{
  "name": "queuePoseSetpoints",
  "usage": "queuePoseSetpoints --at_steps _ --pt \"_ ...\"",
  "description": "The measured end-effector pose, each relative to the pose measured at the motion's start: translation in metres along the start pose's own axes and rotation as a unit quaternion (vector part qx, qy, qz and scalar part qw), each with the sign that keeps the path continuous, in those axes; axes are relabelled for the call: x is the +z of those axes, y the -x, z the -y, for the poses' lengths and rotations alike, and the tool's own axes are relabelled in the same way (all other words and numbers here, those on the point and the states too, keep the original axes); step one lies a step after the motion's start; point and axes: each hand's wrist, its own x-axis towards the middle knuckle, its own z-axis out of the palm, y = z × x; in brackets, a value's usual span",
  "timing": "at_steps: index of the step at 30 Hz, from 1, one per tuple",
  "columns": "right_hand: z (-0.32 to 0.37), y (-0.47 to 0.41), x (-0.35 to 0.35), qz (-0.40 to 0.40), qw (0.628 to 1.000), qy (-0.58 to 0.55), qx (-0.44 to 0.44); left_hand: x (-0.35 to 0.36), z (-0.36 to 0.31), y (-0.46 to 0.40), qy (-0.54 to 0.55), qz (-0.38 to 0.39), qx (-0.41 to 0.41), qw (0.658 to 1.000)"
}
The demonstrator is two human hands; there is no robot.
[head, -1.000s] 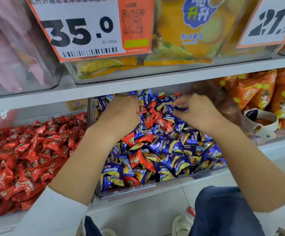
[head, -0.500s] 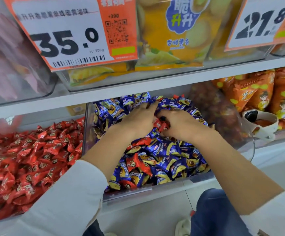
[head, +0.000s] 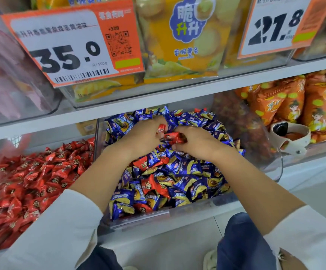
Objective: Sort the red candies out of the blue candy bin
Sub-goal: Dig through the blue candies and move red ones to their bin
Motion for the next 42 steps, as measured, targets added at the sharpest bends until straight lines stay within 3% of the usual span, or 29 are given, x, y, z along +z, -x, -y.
queuePoseSetpoints --at_steps 6,10,15,17,19,21,23,29,34,37,42 --pt "-0.006 0.006 -0.021 -0.029 0.985 -0.167 0.026 -0.015 0.010 0.032 0.096 -0.092 -0.024 0.991" --pt "-0.015 0.013 -0.029 -0.066 0.960 -0.261 0.075 -0.020 0.006 0.045 0.096 -0.164 -0.020 0.982" --pt "-0.008 0.013 -0.029 -0.135 0.934 -0.310 0.120 -0.014 0.003 0.045 0.059 -0.152 -0.033 0.986" --pt "-0.005 0.012 -0.024 -0.120 0.956 -0.255 0.078 -0.007 0.004 0.044 0.029 -0.138 -0.052 0.989" --pt "-0.005 0.010 -0.016 -0.053 0.994 -0.091 0.031 -0.005 0.004 0.045 0.013 -0.131 -0.073 0.989" --pt "-0.005 0.007 -0.008 0.003 0.998 0.049 0.042 -0.006 0.004 0.048 -0.007 -0.124 -0.085 0.989" --pt "-0.004 0.005 -0.002 0.009 0.993 0.102 0.050 -0.009 0.005 0.051 -0.038 -0.112 -0.091 0.989" --pt "0.001 0.004 0.005 -0.026 0.989 0.141 0.046 -0.017 0.016 0.062 -0.010 -0.042 -0.056 0.998" --pt "0.005 0.005 0.005 0.000 0.992 0.121 0.043 -0.024 0.022 0.069 0.045 -0.124 -0.014 0.991" --pt "0.003 0.005 0.002 -0.028 0.993 0.108 0.032 -0.032 0.028 0.072 0.086 -0.111 -0.003 0.990" --pt "0.005 0.005 -0.007 -0.090 0.993 0.026 0.066 -0.031 0.033 0.077 -0.002 -0.068 0.016 0.998"
